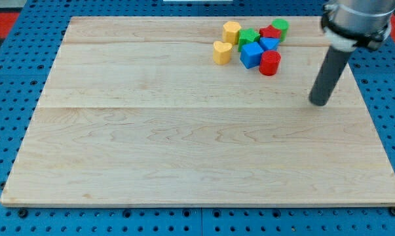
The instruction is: Separate the red circle from blue blocks
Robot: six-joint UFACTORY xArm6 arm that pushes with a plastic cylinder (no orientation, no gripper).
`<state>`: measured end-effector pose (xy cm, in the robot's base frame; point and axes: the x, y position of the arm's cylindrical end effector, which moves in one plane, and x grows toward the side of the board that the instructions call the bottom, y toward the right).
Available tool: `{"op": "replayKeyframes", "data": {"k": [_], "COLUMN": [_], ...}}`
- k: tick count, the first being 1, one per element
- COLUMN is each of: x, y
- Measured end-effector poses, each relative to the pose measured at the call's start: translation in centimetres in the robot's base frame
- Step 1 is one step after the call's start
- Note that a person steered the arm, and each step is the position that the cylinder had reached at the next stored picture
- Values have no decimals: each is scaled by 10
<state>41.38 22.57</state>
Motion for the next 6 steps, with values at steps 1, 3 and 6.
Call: {"op": "replayKeyframes", "data": {"k": [1,3,6], "x": [-41,-96,-55], "y": [-6,-43,-105]}}
